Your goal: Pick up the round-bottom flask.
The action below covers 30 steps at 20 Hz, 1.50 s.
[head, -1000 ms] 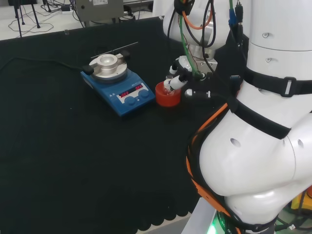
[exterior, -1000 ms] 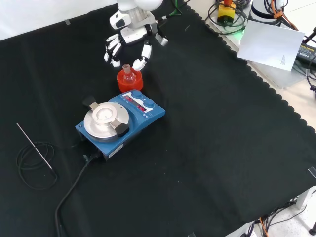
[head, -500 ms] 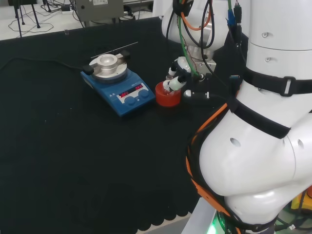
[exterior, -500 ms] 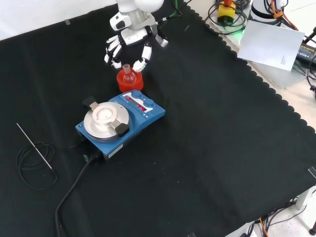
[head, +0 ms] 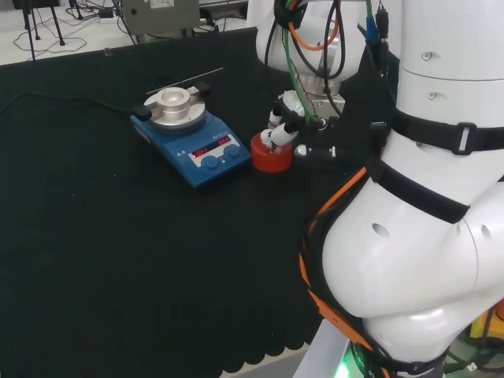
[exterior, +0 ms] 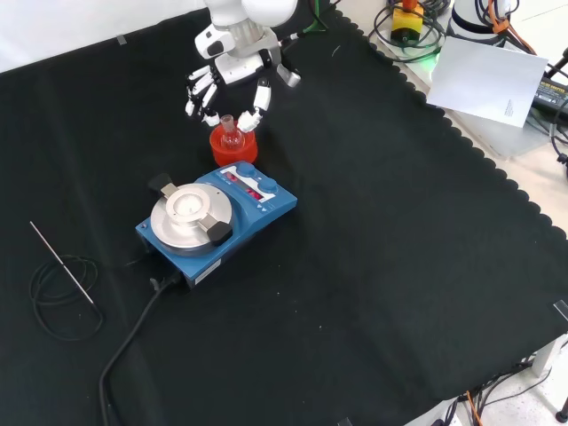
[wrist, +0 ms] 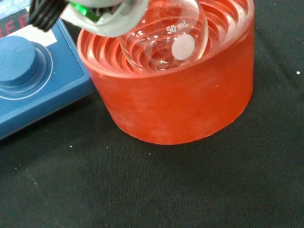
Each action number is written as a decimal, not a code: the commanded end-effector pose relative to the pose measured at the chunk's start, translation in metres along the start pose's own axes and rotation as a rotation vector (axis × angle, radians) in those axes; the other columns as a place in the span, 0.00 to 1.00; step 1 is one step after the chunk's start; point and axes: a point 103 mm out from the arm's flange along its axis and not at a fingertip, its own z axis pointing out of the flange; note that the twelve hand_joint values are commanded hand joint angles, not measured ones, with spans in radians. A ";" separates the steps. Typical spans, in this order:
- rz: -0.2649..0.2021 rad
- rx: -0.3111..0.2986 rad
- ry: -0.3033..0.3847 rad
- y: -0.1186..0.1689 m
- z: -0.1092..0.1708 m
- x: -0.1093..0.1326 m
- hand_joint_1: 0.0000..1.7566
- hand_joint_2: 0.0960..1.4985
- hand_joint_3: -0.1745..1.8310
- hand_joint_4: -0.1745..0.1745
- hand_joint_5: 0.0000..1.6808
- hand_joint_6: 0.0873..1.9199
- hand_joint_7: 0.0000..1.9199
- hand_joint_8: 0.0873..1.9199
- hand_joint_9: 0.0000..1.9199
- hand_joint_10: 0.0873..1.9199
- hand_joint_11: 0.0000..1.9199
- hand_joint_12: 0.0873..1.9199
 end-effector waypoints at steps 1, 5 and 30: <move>-0.003 -0.003 -0.011 0.000 0.000 0.002 0.51 0.41 0.41 0.30 0.43 0.41 0.13 0.30 0.18 0.34 0.00 0.60; -0.002 -0.008 -0.019 0.000 0.001 0.002 0.51 0.42 0.41 0.27 0.47 0.42 0.13 0.30 0.18 0.34 0.00 0.60; 0.014 -0.013 -0.018 -0.004 -0.005 -0.005 0.53 0.63 0.19 0.51 0.53 0.49 0.15 0.31 0.20 0.33 0.00 0.64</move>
